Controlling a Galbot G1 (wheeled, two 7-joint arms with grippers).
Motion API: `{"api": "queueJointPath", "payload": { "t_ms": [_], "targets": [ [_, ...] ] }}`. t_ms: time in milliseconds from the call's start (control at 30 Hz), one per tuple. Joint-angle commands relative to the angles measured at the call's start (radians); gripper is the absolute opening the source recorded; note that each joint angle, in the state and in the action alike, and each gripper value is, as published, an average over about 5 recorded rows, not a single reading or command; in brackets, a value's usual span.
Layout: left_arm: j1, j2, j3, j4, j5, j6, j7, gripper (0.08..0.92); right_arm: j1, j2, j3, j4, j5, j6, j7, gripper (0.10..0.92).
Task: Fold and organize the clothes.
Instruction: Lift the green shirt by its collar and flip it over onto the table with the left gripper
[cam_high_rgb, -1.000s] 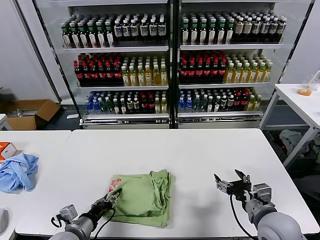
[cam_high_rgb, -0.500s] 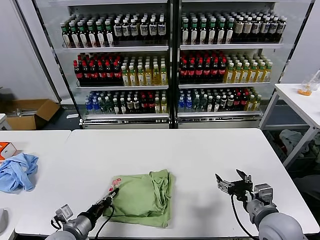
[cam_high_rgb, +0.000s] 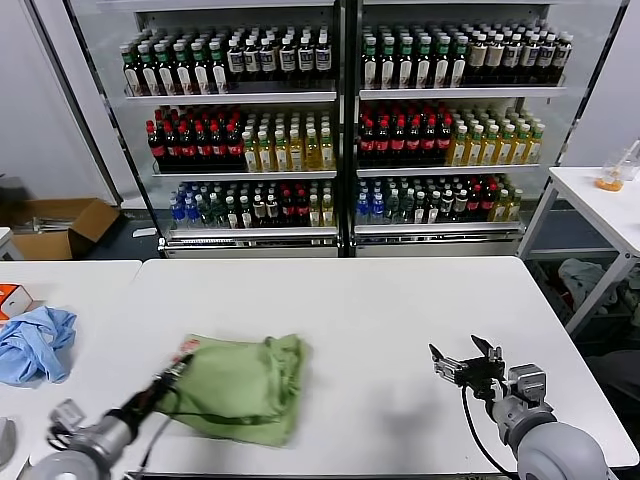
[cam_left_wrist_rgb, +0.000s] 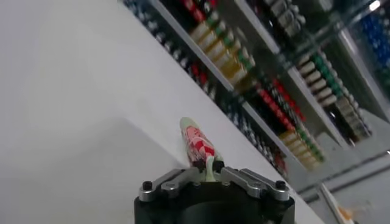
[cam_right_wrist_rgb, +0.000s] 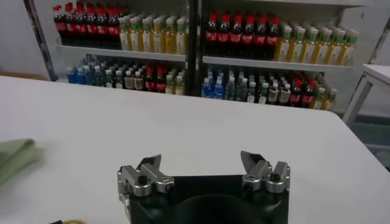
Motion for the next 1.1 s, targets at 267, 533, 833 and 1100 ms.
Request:
{"api": "queueJointPath", "payload": {
  "t_ms": [267,533,833,1100],
  "targets": [
    [-0.004,0.235,-0.119,-0.232,0.322,0.002,0.02,0.114,0.012,-0.004,-0.025,0.007,0.0,0.002,-0.001,0.823],
    [-0.116,0.118,0.485,-0.179,0.864,-0.027,-0.015,0.114,0.004,-0.018,-0.015,0.007,-0.001,0.003,-0.002,0.823],
    [-0.234,0.001,0.705,-0.168,0.69,0.007,-0.122,0.114,0.017,-0.012,-0.015,-0.01,-0.012,0.005,-0.002,0.823],
    [-0.319,-0.147,0.812,-0.05,0.555,0.008,-0.205,0.114,0.043,-0.003,-0.031,-0.035,-0.023,0.006,-0.003,0.823]
  ]
}}
